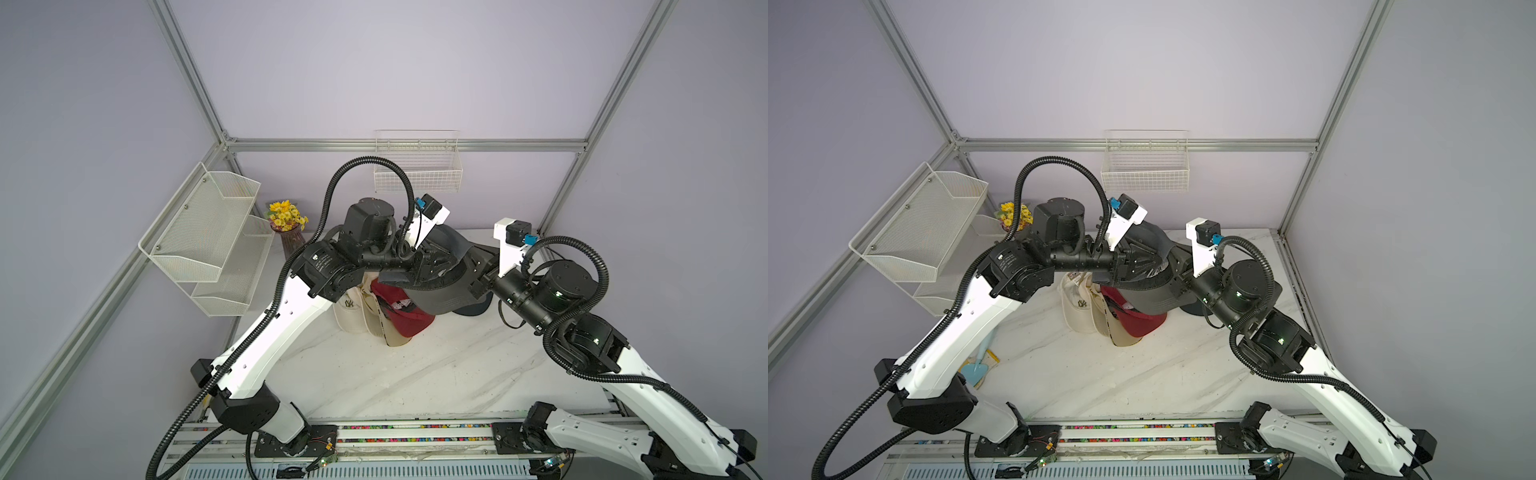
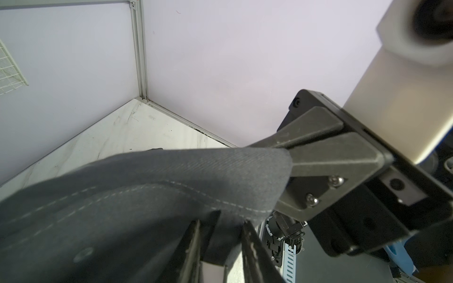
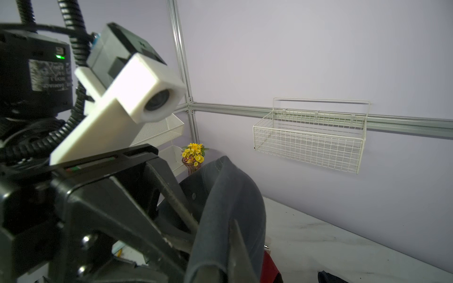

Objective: Open the adjustable buckle of the baseball cap
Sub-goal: Open the adjustable buckle on the baseball cap.

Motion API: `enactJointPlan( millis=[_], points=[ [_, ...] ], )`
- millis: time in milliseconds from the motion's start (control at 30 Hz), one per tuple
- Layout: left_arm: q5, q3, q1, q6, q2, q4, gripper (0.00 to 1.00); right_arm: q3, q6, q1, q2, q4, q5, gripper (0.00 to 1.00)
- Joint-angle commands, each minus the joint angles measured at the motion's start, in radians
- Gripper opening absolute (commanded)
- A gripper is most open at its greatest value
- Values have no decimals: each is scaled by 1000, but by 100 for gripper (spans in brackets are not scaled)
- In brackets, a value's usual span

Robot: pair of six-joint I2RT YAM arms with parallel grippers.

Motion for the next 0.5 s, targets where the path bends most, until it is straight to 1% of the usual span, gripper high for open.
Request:
enactJointPlan(
  millis=[0, 300, 367, 467],
  points=[
    [33, 67, 7, -11, 2, 31, 27, 30, 16, -1, -22, 66, -12, 0],
    [36, 82, 9, -11, 12, 36, 17, 32, 26, -2, -24, 71, -24, 0],
    [39, 83, 8, -8, 14, 40, 13, 31, 30, 0, -23, 69, -27, 0],
    [38, 85, 7, -8, 11, 44, 3, 28, 32, -2, -25, 70, -28, 0]
  ],
)
